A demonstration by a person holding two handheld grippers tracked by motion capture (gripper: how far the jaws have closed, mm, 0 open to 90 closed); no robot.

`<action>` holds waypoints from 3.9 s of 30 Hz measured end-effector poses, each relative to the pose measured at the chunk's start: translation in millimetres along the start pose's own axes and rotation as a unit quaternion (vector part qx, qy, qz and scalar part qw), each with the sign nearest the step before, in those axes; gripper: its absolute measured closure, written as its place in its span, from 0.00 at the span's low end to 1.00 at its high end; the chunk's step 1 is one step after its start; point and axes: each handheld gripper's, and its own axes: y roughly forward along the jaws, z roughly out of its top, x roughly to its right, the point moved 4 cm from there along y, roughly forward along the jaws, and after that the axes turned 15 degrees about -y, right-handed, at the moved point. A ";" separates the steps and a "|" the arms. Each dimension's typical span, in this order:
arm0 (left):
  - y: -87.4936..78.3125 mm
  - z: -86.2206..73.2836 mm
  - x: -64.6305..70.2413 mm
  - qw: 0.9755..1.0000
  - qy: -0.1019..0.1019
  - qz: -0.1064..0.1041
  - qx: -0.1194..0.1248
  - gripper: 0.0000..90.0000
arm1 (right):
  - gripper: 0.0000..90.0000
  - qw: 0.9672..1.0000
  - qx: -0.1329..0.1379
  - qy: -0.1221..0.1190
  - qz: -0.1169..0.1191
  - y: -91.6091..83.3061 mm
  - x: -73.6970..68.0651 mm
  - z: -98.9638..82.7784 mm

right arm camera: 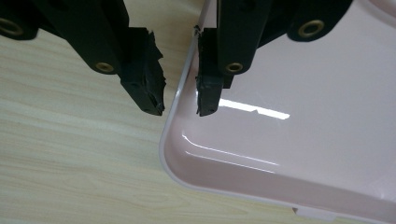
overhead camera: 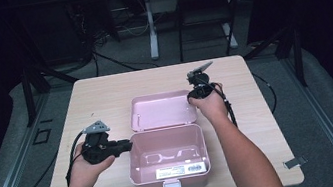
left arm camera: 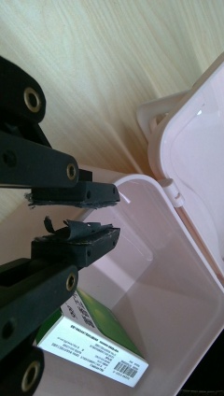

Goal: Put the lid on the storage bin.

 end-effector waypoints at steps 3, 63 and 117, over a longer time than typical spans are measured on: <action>0.0 -0.1 0.5 1.000 0.000 0.002 0.000 0.86 | 0.81 1.000 -0.001 0.005 0.002 1.7 -1.2 -0.9; 0.3 0.1 0.6 1.000 -0.006 0.006 0.002 0.87 | 0.94 0.994 0.108 -0.021 -0.026 -66.4 -13.6 11.7; -34.2 62.1 7.3 0.995 -0.014 0.041 0.094 0.88 | 0.96 0.972 0.213 -0.098 0.007 -138.9 -32.2 -20.7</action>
